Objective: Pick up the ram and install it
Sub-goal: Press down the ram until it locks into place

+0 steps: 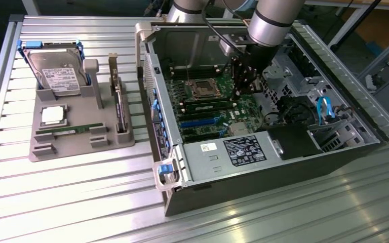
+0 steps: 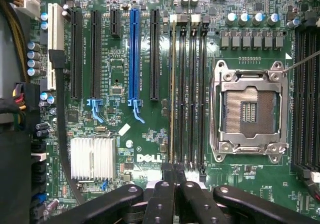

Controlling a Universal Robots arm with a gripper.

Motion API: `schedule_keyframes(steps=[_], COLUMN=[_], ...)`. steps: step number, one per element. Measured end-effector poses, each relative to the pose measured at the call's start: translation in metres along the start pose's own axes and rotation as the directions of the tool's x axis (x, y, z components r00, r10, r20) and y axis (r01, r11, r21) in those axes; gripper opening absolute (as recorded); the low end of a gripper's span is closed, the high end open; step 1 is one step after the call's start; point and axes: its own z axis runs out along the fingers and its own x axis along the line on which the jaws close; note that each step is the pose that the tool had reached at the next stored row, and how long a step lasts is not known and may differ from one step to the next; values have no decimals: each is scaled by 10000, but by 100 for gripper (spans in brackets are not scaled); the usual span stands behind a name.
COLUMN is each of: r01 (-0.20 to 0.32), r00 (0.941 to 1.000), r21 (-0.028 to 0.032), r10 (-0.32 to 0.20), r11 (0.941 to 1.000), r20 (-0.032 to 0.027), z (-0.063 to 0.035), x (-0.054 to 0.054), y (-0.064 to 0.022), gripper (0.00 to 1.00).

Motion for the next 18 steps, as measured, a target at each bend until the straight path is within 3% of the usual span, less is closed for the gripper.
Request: schedule_keyframes(steps=[8,18], r01=[0,0], r00=[10000,10000], r21=[0,0], r10=[0,0], r11=[10000,10000], r20=[-2,-5], z=[82,98], x=[-5,-6], y=[-3,-4], gripper=[10,10])
